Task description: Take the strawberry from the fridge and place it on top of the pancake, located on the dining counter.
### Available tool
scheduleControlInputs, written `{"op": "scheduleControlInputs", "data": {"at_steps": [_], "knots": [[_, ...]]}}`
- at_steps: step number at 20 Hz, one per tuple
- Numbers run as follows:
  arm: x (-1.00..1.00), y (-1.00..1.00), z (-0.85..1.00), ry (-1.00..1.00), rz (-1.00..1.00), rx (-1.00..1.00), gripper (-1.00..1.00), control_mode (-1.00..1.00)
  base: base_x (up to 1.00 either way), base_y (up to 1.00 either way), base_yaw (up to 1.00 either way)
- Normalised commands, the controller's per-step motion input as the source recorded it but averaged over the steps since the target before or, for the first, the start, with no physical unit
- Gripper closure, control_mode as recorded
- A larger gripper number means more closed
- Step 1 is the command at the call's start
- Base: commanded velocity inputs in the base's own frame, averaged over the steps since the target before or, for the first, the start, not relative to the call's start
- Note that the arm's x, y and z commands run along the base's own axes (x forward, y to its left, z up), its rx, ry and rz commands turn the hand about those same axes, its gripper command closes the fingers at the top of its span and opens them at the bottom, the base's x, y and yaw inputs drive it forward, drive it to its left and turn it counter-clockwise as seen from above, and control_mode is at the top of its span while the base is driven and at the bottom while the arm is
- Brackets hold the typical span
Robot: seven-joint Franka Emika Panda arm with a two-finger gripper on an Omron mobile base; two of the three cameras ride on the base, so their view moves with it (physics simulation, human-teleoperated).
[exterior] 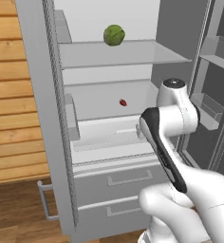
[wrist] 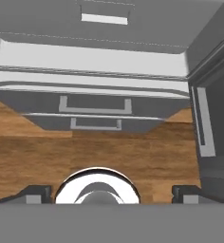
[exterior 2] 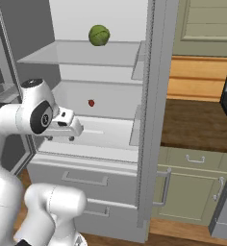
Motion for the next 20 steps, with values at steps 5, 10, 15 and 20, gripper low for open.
{"op": "scheduleControlInputs", "data": {"at_steps": [5, 10, 15, 20], "knots": [[0.0, -0.33, -0.05, 0.0, 0.08, 0.09, -1.0, -1.0, 0.0, 0.0, 0.0], [-0.12, -0.01, -0.18, 0.01, 0.0, 0.06, -1.0, -1.0, 0.0, 0.0, 0.0], [-0.14, 0.01, -0.13, 0.02, -0.11, 0.0, -1.0, -1.0, 0.0, 0.0, 0.0], [-0.03, 0.0, -0.14, 0.0, -0.08, -0.01, -1.0, -1.0, 0.0, 0.0, 0.0]]}}
